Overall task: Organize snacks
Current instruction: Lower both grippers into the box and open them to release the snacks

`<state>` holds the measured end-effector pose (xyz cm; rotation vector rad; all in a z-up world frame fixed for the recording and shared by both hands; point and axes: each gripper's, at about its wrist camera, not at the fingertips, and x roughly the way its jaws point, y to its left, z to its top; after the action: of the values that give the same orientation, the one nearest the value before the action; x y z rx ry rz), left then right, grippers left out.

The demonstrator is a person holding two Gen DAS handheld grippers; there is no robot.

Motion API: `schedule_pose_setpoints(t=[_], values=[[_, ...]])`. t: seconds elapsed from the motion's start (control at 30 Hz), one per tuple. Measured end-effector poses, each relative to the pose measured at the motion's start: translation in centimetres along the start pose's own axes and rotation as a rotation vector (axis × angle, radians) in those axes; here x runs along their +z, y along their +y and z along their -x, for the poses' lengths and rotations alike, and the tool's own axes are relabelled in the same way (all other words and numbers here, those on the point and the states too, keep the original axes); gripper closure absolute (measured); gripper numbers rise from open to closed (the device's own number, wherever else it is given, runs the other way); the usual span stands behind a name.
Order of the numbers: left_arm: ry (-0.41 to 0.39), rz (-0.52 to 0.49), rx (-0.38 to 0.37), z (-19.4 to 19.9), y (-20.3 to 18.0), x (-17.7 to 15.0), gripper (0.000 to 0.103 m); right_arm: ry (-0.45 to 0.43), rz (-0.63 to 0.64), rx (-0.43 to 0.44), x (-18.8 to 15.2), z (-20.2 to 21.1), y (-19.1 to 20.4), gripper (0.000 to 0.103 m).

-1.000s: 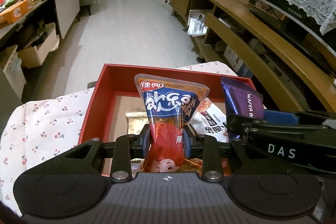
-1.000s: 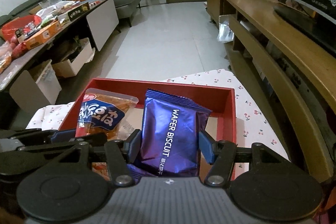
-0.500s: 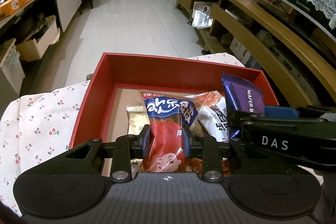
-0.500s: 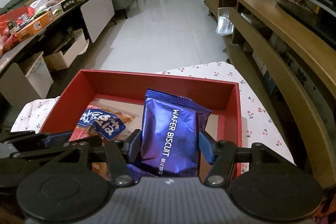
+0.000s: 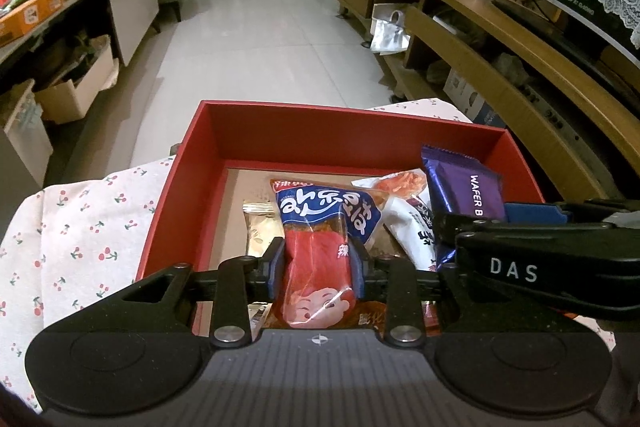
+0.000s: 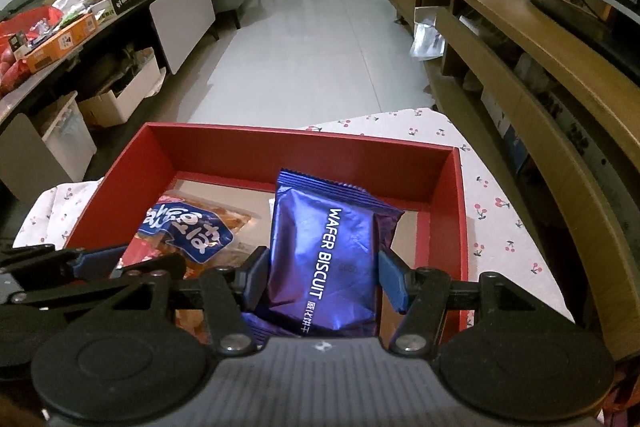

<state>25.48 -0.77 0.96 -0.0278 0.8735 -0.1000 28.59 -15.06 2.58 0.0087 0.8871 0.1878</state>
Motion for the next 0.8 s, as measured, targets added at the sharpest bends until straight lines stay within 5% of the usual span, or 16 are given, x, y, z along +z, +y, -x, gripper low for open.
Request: schedule_pose_setpoints(t=[0.8], values=[[-0.002,0.021,0.025,0.7,1.0,-0.1,0.048,0.005,0.038,-0.002,-0.4,-0.4,0.7,0.025]])
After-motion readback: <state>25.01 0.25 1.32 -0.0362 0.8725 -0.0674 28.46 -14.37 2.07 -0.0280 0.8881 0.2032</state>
